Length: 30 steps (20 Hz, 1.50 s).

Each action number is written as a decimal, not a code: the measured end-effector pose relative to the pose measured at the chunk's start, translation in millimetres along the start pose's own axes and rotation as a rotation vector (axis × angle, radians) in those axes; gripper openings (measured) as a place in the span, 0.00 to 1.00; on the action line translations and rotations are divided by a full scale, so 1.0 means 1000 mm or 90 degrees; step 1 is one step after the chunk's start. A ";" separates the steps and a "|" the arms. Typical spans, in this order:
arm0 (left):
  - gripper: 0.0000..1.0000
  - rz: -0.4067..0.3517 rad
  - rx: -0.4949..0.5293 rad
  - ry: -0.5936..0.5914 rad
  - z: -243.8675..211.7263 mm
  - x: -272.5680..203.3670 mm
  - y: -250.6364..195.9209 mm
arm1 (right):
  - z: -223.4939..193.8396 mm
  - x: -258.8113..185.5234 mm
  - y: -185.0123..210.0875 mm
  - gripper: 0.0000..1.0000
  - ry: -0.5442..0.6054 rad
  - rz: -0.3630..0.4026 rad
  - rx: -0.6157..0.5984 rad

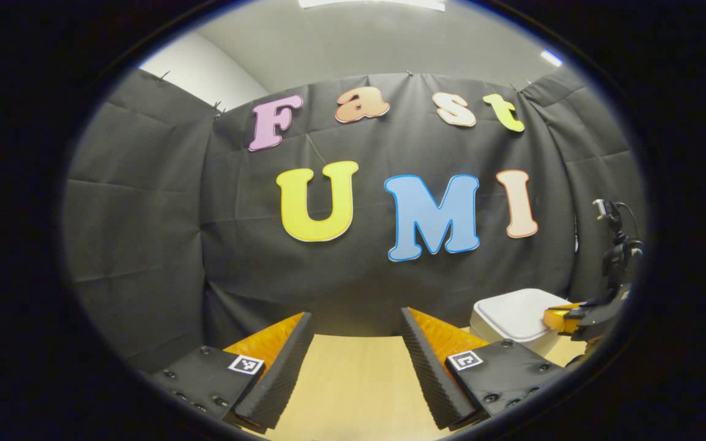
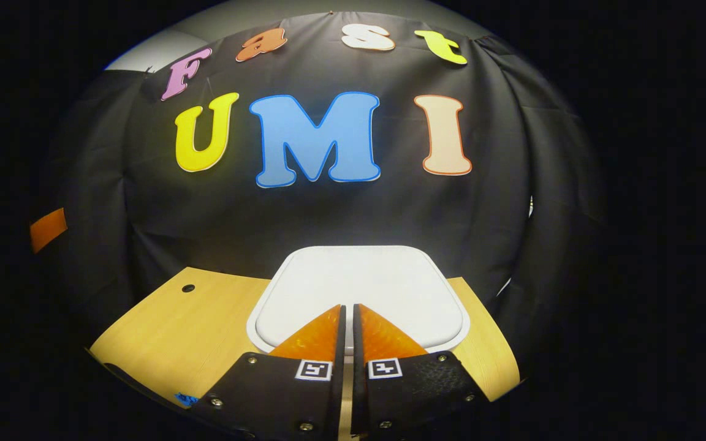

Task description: Press the lid of the desktop garbage bin to open it, pick up the crumpled paper on the desktop and throw it into the bin, then pick up the pop can on the desktop and drop it into the bin, and finally close the garbage bin lid.

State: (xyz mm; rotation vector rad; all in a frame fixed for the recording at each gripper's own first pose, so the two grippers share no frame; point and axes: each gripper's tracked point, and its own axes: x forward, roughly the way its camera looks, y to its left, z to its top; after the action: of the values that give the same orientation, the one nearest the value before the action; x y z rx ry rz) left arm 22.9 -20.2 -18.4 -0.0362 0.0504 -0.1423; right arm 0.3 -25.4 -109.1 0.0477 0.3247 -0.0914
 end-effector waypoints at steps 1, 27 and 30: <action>0.90 -0.001 0.000 0.000 0.000 0.000 0.000 | -0.002 0.000 0.000 0.07 0.000 0.000 0.000; 0.96 -0.022 -0.002 0.003 -0.001 0.002 -0.008 | 0.103 -0.029 -0.014 0.01 -0.182 -0.013 0.025; 0.93 -0.025 -0.004 0.005 -0.002 0.003 -0.009 | 0.116 -0.049 -0.016 0.01 -0.218 -0.010 0.039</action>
State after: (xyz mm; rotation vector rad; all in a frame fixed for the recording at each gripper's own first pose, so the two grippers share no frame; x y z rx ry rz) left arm 24.4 -29.3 -20.1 -0.0429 0.0575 -0.1822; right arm -10.7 -44.4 16.4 0.0895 -0.0204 -0.1235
